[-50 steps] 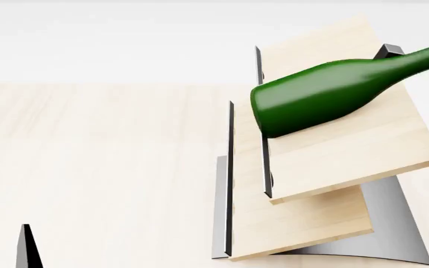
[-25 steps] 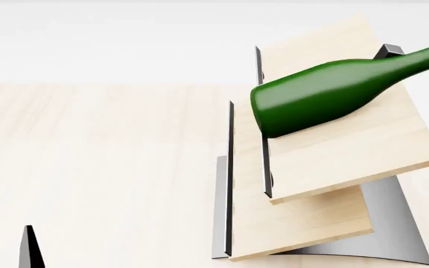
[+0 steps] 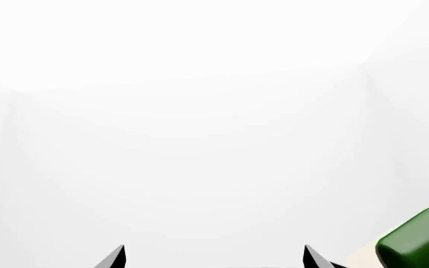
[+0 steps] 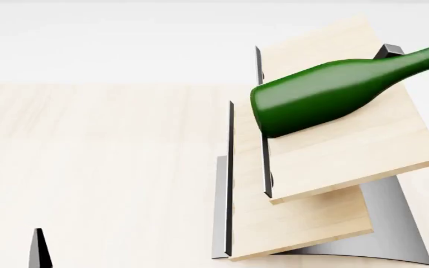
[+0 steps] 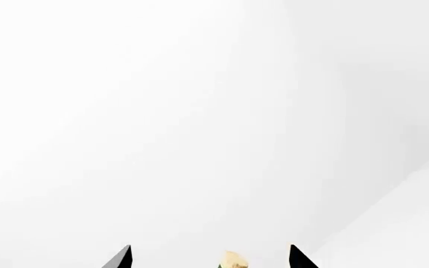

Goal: Put the wine bottle on the wine rack.

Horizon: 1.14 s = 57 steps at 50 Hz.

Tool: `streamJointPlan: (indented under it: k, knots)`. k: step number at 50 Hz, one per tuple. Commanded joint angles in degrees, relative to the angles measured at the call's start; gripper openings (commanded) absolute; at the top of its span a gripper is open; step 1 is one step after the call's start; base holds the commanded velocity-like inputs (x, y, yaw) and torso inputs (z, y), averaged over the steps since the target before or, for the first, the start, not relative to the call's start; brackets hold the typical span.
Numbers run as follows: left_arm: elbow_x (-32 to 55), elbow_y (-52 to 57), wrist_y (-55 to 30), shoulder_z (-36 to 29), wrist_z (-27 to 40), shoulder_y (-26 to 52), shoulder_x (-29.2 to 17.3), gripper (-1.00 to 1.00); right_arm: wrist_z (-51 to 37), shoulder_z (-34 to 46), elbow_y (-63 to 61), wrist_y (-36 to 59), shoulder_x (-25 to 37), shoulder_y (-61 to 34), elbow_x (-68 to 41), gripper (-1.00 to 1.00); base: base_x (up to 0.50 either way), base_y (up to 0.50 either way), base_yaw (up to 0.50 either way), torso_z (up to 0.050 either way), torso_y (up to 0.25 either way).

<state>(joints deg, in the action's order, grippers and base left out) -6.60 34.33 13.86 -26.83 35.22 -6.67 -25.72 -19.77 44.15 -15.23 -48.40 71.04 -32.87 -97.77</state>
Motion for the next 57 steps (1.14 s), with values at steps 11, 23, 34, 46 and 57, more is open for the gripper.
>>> streamJointPlan:
  k: [11,23,34,46,57]
  knots:
    - [-0.7,0.1,-0.7,-1.1,-0.2,0.2,0.2,1.0,-23.8,-25.6,-9.4,-11.3,3.5,29.9,42.4,1.0,0.0,0.0,0.0,0.0,0.0]
    - [-0.8,-0.5,-0.3,-1.2,0.0,0.4,0.2,1.0,-22.4,-57.9,-17.7,-10.8,-2.1,53.5,46.3,1.0,0.0,0.0,0.0,0.0,0.0]
    - [-0.9,-0.7,-0.3,-1.3,0.1,0.5,0.1,1.0,-7.5,-77.4,-27.6,-11.0,-14.9,61.9,37.0,1.0,0.0,0.0,0.0,0.0,0.0]
    - [-1.0,-0.8,-0.1,-1.4,0.3,0.4,0.0,1.0,6.0,-90.9,-36.5,-10.8,-26.3,64.9,21.9,1.0,0.0,0.0,0.0,0.0,0.0]
    - [-1.0,-1.4,0.3,-1.7,0.4,0.6,0.0,1.0,15.2,-99.2,-39.9,-9.4,-34.3,65.7,8.1,1.0,0.0,0.0,0.0,0.0,0.0]
